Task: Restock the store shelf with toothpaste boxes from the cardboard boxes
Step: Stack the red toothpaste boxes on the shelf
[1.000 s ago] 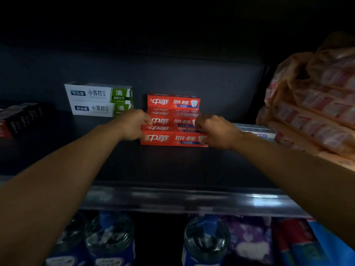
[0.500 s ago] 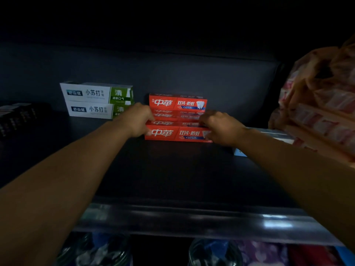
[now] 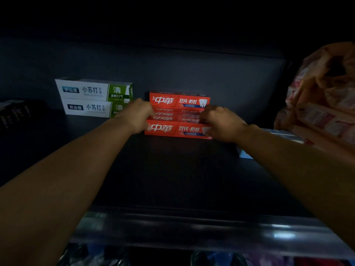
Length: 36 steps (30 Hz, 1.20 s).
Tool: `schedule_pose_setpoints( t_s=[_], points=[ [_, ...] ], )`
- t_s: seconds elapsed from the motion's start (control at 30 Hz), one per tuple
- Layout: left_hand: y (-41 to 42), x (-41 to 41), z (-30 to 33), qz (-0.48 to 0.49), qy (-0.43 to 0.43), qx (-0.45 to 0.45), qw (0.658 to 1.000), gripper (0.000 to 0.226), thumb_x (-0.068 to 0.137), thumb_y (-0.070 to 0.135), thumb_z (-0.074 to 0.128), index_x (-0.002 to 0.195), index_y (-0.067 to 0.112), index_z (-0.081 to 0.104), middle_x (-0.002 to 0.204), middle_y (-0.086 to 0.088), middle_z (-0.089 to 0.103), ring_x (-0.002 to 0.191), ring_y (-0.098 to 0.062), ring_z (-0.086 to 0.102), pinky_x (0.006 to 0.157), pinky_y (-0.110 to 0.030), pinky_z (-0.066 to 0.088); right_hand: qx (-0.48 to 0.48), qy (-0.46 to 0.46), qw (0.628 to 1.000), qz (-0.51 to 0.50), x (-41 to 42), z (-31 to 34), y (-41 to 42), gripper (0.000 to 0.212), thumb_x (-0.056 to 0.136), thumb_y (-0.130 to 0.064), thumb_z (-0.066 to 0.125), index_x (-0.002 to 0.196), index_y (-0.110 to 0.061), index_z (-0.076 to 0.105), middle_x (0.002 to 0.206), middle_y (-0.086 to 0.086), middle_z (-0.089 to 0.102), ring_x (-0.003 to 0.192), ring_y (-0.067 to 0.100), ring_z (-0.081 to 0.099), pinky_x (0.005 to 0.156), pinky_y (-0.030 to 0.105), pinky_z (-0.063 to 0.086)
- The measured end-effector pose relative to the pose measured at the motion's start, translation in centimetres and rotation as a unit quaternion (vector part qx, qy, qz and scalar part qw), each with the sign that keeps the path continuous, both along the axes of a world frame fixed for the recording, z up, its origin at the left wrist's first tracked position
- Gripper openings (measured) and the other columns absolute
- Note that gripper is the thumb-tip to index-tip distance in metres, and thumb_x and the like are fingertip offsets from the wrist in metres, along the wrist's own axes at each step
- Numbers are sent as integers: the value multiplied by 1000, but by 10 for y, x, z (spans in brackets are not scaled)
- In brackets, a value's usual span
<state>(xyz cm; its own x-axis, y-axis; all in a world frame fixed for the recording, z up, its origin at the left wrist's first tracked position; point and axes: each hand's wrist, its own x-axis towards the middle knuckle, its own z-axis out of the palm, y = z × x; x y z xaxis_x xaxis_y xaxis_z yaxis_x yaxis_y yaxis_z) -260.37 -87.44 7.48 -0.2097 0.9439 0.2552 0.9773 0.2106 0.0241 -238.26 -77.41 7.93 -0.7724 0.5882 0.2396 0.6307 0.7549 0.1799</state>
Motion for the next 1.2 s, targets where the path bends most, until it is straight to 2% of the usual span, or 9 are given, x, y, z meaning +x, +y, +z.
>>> schedule_pose_setpoints(
  t_s=[0.2, 0.4, 0.57, 0.7, 0.9, 1.03, 1.2],
  points=[
    [0, 1, -2, -4, -8, 10, 1000, 48, 77, 17, 76, 122, 12, 62, 119, -8, 64, 109, -22, 60, 99, -40, 46, -10, 11, 1000, -16, -3, -1, 2, 39, 86, -21, 65, 123, -13, 57, 126, 7, 56, 113, 23, 56, 96, 38, 48],
    [-3, 7, 2, -4, -3, 0, 1000, 35, 79, 17, 74, 112, 13, 64, 112, -6, 64, 103, -20, 60, 96, -37, 47, -12, -7, 1000, -19, -2, 1, -3, 44, 88, -22, 64, 130, -14, 52, 132, 7, 52, 118, 23, 53, 99, 38, 46],
    [-26, 17, 14, -8, 17, -7, 1000, 42, 78, 21, 76, 117, 14, 64, 113, -6, 64, 103, -20, 60, 94, -37, 48, 5, -7, 1000, -16, 8, 10, -25, 50, 89, -24, 64, 134, -12, 48, 135, 8, 48, 119, 25, 51, 99, 38, 45],
    [-64, 37, 33, -10, 30, -6, 999, 46, 78, 22, 76, 122, 17, 62, 116, -5, 63, 106, -21, 59, 93, -35, 48, 22, -8, 1000, -8, 22, 27, -60, 55, 85, -26, 68, 134, -15, 46, 135, 8, 49, 118, 25, 51, 96, 38, 47],
    [-136, 83, 58, -30, 36, -4, 999, 55, 74, 30, 79, 124, 17, 61, 120, -5, 63, 109, -22, 59, 94, -40, 50, 45, 16, 999, 19, 47, 50, -135, 51, 84, -25, 66, 130, -13, 49, 132, 9, 50, 116, 28, 52, 89, 37, 47],
    [-188, 118, 59, -50, 37, -7, 998, 56, 72, 34, 81, 121, 15, 62, 117, -7, 64, 104, -24, 60, 90, -40, 52, 44, 25, 998, 40, 67, 45, -187, 52, 82, -27, 65, 130, -12, 49, 134, 8, 48, 120, 29, 50, 92, 41, 48],
    [-246, 158, 33, -84, 34, -18, 996, 53, 69, 35, 83, 115, 12, 65, 112, -8, 66, 101, -27, 61, 84, -39, 52, 37, 22, 997, 69, 102, 16, -246, 52, 79, -29, 66, 125, -12, 49, 129, 10, 51, 118, 32, 50, 89, 44, 49]
  ],
)
